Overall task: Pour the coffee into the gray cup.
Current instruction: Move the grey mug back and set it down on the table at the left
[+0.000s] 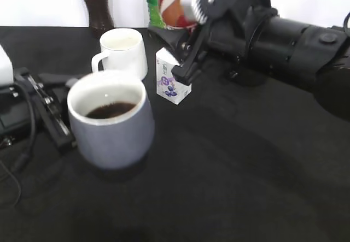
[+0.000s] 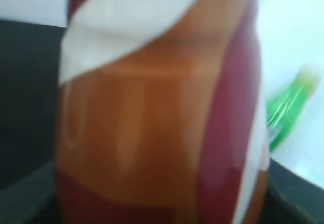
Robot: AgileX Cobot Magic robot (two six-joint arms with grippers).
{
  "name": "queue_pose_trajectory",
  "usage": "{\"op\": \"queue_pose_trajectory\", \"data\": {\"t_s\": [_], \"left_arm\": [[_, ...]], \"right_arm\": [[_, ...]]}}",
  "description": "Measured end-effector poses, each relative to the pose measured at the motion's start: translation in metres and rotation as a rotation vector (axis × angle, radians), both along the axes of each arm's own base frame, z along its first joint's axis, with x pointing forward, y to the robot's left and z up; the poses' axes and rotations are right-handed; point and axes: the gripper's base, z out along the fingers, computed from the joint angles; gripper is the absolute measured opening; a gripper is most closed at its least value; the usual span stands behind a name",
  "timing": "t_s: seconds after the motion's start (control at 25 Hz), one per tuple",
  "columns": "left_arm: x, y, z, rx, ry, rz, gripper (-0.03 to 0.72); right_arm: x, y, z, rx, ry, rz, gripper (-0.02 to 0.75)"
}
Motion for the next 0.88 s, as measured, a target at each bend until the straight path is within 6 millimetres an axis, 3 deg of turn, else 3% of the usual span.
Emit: {"op": "queue_pose_trajectory", "data": {"t_s": [0.08, 0.28, 0.4, 0.56, 0.68, 0.88], "left_arm": [[0.005, 0.005, 0.002, -0.023, 0.000, 0.078, 0.081], [0.021, 0.024, 0.005, -0.064, -0.029, 0.356, 0.081], [0.034, 0.052, 0.007, -0.050, -0.058, 0.516, 0.081], [0.067, 0.097, 0.030, -0.060, -0.123, 0.706, 0.081], [0.097, 0.108, 0.039, -0.033, -0.134, 0.733, 0.081], [0.156, 0.108, 0.010, -0.005, -0.092, 0.723, 0.081]], "right_arm": [[0.000, -0.001, -0.003, 0.031, 0.078, -0.014, 0.532], [0.000, -0.001, -0.003, 0.039, 0.090, -0.016, 0.531], [0.000, -0.001, -0.003, 0.039, 0.091, -0.016, 0.531], [0.000, -0.001, -0.003, 0.039, 0.091, -0.016, 0.531], [0.000, -0.001, -0.003, 0.038, 0.092, -0.017, 0.531], [0.000, -0.001, -0.003, 0.041, 0.096, -0.019, 0.531]]}}
